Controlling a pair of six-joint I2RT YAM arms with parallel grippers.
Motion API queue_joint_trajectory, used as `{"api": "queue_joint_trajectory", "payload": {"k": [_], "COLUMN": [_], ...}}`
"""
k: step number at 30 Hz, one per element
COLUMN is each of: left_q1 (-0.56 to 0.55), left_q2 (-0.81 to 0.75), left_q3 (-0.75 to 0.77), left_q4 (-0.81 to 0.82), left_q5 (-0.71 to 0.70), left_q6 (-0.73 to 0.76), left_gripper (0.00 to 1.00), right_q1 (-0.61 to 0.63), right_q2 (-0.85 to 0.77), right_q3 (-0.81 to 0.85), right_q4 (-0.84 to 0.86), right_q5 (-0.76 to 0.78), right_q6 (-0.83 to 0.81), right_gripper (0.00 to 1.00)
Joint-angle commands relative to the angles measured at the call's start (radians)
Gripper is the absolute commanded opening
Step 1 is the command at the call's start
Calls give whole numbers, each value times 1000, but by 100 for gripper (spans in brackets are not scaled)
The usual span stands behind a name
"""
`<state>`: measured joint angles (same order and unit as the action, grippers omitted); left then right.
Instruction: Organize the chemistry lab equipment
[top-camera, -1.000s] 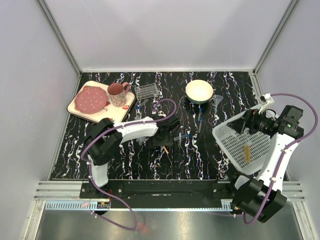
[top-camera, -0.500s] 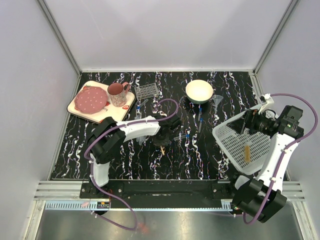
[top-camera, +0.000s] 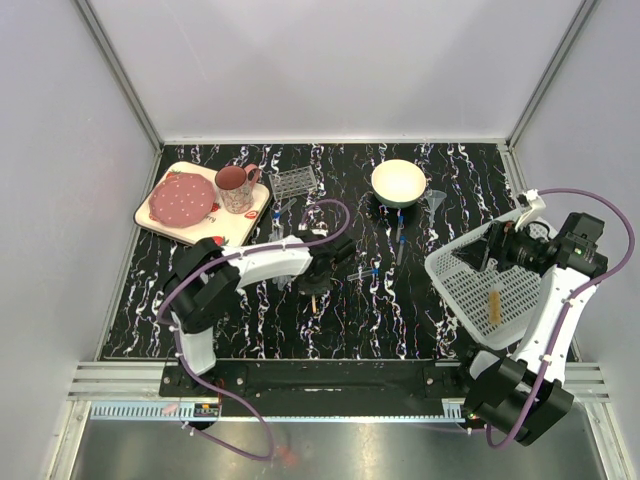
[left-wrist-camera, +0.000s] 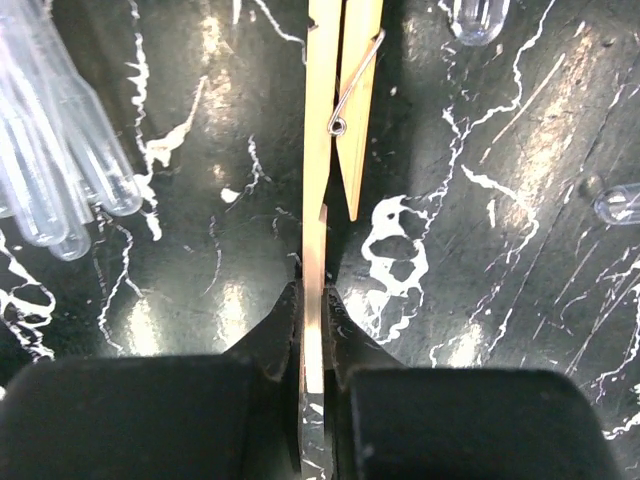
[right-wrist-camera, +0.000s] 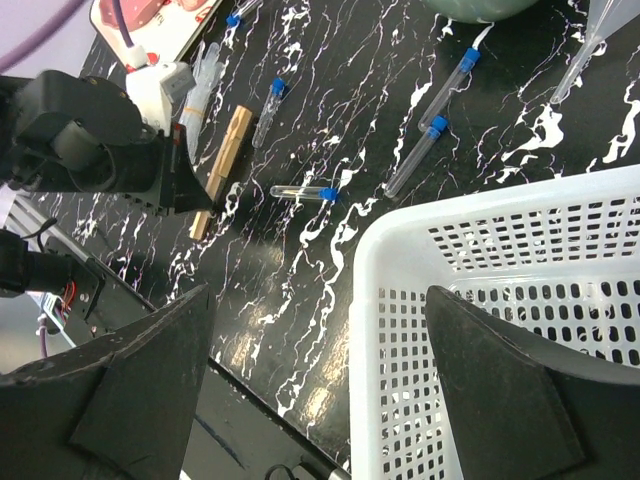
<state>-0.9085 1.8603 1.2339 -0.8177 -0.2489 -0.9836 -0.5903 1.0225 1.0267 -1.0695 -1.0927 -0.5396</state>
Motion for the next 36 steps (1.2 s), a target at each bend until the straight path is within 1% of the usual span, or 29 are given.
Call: {"api": "queue_joint_trajectory", "payload": {"k": [1,5,8,10,12,13,14,15,16,17,18,19,20,21,22,24,25,29,32,36], "left_q1": [2,-3,-7,-9,-7,-7,-9,-9,-7,-9,-7,-9,-7,-9,-9,-10,-10,-18,-27,-44], "left_q2": [-111,-203,-265,-318,-361,-409,-433,-461,-508,-533,-556,-594,-610,-622,-641,-653,-655,-624,-578,-523], "left_q3": [-27,-53,-74,-103,-151,-169,-189,-233,-257,-280,-324,-344,-361,-388,-398,-416,-418,-398,-357,-288], "left_q4": [-3,15,52,83,158,190,265,309,404,455,507,603,649,687,760,814,878,959,977,989], "left_q5": [-52,-47,-6,40,109,135,198,230,268,337,368,397,452,473,493,543,557,612,616,611], "left_q6": [8,39,94,135,176,189,213,223,230,238,238,237,235,232,229,217,212,191,184,183], "left_gripper": [0,0,0,0,0,0,0,0,0,0,0,0,0,0,0,0,0,0,0,0], "right_q1": [-3,-3,-3,-2,-2,-2,-2,0,-2,-2,-2,-2,-2,0,0,9,15,50,107,194], "right_q2": [-10,-9,-4,2,8,8,11,14,13,16,16,19,22,24,24,31,31,44,53,48], "right_q3": [38,55,67,79,96,101,110,116,121,128,133,138,148,153,156,170,174,208,223,216], "right_q4": [-55,-86,-112,-136,-153,-170,-178,-194,-202,-213,-233,-245,-257,-279,-290,-320,-328,-351,-348,-276], "right_q5": [-10,-15,-22,-22,-26,-26,-27,-29,-33,-36,-45,-49,-55,-67,-73,-84,-87,-93,-93,-101], "right_q6": [-68,-97,-125,-146,-169,-177,-183,-198,-206,-214,-232,-243,-255,-275,-286,-310,-318,-323,-284,-140], "right_gripper": [91,91,91,91,91,91,91,92,91,92,92,92,93,93,93,93,93,94,94,93]}}
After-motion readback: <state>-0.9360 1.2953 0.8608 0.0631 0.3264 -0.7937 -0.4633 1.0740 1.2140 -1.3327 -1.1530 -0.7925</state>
